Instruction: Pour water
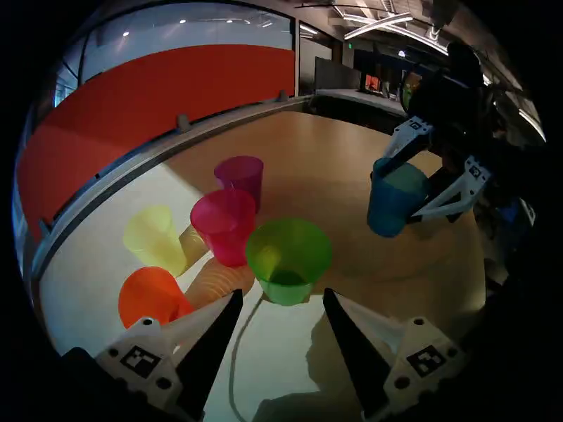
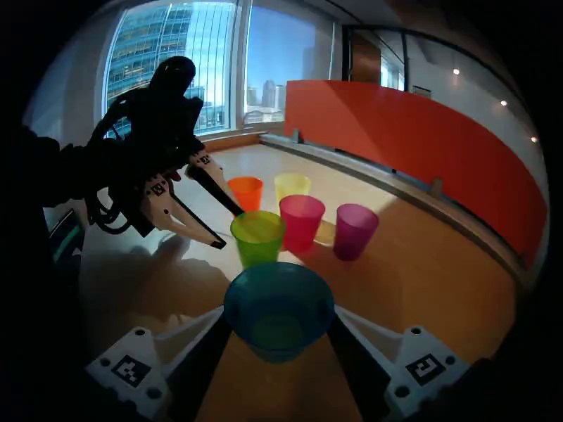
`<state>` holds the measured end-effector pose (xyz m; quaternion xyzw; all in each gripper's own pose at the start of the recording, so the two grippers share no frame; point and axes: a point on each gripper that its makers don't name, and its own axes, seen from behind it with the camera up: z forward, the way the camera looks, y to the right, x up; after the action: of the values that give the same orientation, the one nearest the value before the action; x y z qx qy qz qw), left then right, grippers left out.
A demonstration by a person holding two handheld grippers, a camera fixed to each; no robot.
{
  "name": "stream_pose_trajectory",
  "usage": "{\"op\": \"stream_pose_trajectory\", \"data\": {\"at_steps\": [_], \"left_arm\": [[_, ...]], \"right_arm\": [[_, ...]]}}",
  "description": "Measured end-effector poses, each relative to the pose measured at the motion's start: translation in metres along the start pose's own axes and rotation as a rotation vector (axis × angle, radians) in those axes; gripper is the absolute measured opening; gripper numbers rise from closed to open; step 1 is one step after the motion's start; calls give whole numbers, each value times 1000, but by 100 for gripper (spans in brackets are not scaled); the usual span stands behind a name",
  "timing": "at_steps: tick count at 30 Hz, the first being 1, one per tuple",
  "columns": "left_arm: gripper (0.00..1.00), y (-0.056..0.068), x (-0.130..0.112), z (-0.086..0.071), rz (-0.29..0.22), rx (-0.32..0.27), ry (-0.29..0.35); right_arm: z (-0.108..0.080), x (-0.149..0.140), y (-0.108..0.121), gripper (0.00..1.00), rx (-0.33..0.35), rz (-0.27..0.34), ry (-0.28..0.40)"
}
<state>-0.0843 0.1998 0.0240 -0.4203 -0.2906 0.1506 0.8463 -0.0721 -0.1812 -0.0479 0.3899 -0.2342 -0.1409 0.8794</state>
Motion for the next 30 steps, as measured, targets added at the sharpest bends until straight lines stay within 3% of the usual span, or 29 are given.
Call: {"op": "stream_pose_trajectory", "data": {"at_steps": [13,30], "left_arm": [[85,3,7,20,12,-13,-28],[85,4,17,41,14,-14,-34]], "right_arm": [[-23,20,13,90,-36,-5,36],[-31,18,16,90,-49,-7,37]]}}
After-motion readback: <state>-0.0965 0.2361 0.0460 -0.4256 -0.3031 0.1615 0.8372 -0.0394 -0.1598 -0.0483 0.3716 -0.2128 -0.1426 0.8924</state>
